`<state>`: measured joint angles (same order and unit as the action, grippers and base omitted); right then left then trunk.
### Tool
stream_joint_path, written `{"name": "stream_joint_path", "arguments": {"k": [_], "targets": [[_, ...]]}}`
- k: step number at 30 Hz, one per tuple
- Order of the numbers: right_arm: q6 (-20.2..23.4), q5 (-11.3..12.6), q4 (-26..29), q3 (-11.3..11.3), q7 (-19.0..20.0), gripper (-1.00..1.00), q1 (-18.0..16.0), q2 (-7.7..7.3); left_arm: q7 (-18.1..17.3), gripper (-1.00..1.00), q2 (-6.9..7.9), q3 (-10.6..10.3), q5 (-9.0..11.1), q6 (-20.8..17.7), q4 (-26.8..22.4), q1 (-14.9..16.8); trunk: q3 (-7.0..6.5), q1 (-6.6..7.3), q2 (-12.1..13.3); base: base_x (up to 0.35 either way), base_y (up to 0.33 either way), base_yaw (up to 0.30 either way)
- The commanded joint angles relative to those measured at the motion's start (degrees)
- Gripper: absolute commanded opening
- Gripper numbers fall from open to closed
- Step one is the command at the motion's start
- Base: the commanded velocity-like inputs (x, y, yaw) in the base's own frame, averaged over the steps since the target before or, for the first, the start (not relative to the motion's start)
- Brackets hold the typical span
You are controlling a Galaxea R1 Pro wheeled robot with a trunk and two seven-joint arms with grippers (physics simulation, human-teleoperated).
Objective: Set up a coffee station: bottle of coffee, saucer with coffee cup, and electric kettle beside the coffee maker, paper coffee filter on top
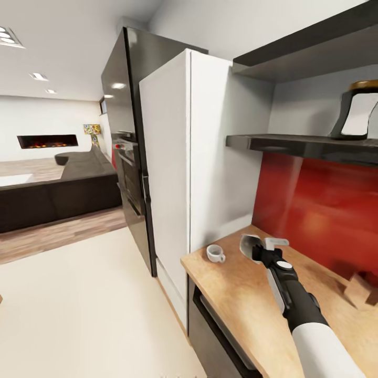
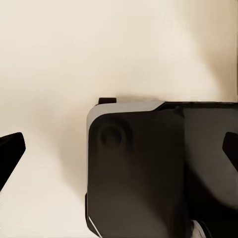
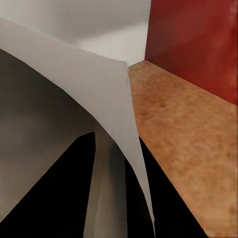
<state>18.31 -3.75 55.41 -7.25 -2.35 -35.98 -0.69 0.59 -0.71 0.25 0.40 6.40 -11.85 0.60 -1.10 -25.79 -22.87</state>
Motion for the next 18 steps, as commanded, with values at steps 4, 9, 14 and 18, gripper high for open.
{"name": "stream_joint_path", "arguments": {"k": [4, 9, 14, 18], "targets": [[0.32, -0.3, 0.18, -0.03, -0.02, -1.0, 0.02, 0.41, 0.07, 1.0, -0.06, 0.01, 0.04, 0.2, 0.01, 0.01, 0.03, 0.01, -0.05, -0.308, 0.0, -0.299], [0.32, -0.37, 0.14, -0.04, -0.02, -1.0, 0.03, 0.52, 0.08, 1.0, -0.52, 0.01, 0.04, 0.2, -0.01, 0.03, 0.03, 0.01, -0.05, -0.329, 0.0, -0.3], [0.32, -0.35, 0.08, -0.04, -0.03, -1.0, 0.03, 0.54, 0.09, 1.0, -0.67, 0.01, 0.04, 0.24, -0.03, 0.06, 0.03, 0.01, -0.05, -0.336, 0.0, -0.3], [0.32, -0.3, 0.05, -0.04, -0.03, -1.0, 0.03, 0.59, 0.11, 1.0, -0.69, 0.01, 0.04, 0.92, -0.02, 0.08, 0.03, 0.01, -0.05, -0.337, 0.0, -0.3]]}}
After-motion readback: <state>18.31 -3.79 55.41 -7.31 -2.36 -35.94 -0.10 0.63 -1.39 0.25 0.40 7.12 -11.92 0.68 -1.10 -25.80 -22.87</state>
